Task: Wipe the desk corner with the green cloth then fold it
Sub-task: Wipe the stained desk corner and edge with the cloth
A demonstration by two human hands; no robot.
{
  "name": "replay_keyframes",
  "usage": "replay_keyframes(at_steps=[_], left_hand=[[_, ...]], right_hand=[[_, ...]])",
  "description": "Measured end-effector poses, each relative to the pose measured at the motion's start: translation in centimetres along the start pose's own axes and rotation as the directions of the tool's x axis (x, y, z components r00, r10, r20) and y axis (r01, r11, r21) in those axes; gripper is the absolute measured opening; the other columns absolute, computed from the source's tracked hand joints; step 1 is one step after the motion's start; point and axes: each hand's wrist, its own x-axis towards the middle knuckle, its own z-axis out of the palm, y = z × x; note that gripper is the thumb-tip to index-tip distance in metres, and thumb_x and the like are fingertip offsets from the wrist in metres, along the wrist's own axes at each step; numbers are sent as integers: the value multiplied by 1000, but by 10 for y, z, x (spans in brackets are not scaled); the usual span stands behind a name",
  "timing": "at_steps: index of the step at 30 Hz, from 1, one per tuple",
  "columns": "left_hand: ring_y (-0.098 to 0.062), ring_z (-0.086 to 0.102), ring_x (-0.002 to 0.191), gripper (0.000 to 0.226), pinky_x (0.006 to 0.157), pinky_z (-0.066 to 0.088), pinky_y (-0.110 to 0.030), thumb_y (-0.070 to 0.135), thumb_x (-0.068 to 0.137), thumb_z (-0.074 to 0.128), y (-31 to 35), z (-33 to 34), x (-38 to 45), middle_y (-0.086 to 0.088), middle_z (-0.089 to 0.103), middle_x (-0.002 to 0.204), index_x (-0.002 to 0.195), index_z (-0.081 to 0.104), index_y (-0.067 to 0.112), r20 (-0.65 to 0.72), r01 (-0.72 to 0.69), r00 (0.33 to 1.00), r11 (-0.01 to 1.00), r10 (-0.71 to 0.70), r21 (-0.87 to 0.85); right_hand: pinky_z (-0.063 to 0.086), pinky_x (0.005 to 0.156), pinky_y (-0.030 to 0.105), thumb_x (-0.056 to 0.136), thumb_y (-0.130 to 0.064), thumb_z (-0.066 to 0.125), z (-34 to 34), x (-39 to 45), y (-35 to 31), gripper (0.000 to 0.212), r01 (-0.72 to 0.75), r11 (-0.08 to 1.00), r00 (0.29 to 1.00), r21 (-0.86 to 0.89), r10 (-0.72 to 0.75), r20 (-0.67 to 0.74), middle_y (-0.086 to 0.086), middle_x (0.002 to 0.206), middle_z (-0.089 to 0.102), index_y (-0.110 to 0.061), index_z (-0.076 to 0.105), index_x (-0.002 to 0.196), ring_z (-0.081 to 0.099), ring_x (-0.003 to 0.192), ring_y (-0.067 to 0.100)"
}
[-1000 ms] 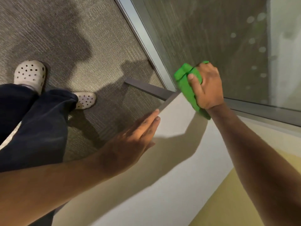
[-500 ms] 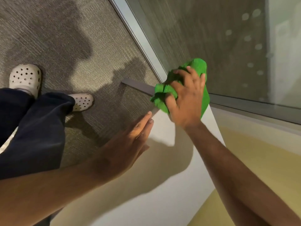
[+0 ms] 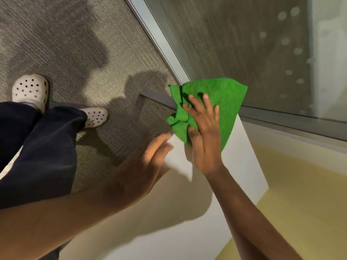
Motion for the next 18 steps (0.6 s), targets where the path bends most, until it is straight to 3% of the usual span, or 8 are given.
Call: replay_keyframes(at_steps=[2, 4, 5, 7, 10, 12, 14, 18], left_hand=[[-36, 73, 130, 37, 105, 58, -38, 16, 95, 83, 4, 0, -2, -28, 65, 146, 123, 75, -6, -2, 36, 999, 999, -36, 24], [-38, 75, 125, 34, 103, 58, -38, 14, 93, 84, 5, 1, -2, -28, 68, 142, 120, 75, -5, -27, 44, 999, 998, -43, 36], [-39, 75, 124, 37, 101, 59, -40, 13, 93, 84, 4, 2, -1, -29, 67, 143, 123, 73, -6, -44, 39, 998, 998, -37, 53], [-41, 71, 132, 44, 100, 63, -45, 13, 99, 76, 5, 6, -1, -30, 64, 149, 136, 59, -4, -85, -24, 996, 987, 38, 162], [-40, 40, 161, 51, 131, 35, -50, 6, 110, 42, 3, 12, -12, -25, 45, 169, 160, 42, -4, -43, -221, 968, 921, 248, 322], [-38, 22, 167, 59, 139, 10, -52, 12, 112, 33, -2, 13, -20, -22, 31, 176, 168, 28, -8, 61, -320, 944, 860, 323, 398], [-38, 21, 165, 66, 138, 0, -53, 23, 112, 39, -6, 14, -24, -23, 30, 175, 168, 26, -9, 119, -341, 939, 842, 321, 418], [-40, 41, 158, 63, 138, 17, -57, 26, 106, 53, -7, 10, -22, -25, 46, 168, 158, 48, -9, 179, -443, 896, 797, 406, 411]], right_hand=[[6, 135, 50, 109, -37, 36, -9, -13, -4, 50, -8, 992, 1000, 125, 11, -24, 0, 161, 53, -14, 64, 143, 27, 164, 23], [24, 130, 57, 110, -41, 39, -11, -5, -13, 50, -94, 979, 971, 182, 131, -200, 5, 155, 59, -11, 65, 140, 41, 156, 25], [28, 128, 57, 108, -40, 46, -9, 6, -18, 49, -203, 965, 927, 167, 244, -284, 7, 157, 56, -11, 60, 144, 41, 155, 25], [18, 132, 54, 99, -44, 60, -2, 35, -30, 74, -485, 865, 801, 130, 499, -332, 10, 171, 36, -9, 39, 160, 26, 162, 27], [9, 134, 54, 90, -41, 66, 1, 70, -25, 94, -611, 791, 742, 12, 578, -339, 11, 174, 28, -6, 23, 166, 19, 165, 28], [14, 132, 55, 88, -31, 58, -7, 82, -13, 83, -540, 841, 799, -42, 496, -341, 11, 169, 39, -8, 33, 163, 28, 161, 29], [16, 132, 55, 88, -24, 49, -13, 80, -1, 69, -380, 920, 890, -99, 335, -308, 11, 164, 45, -9, 47, 156, 32, 159, 32], [11, 134, 55, 101, -30, 42, -13, 46, 18, 49, 68, 952, 995, -300, -86, -48, 13, 147, 60, -6, 65, 137, 31, 160, 36]])
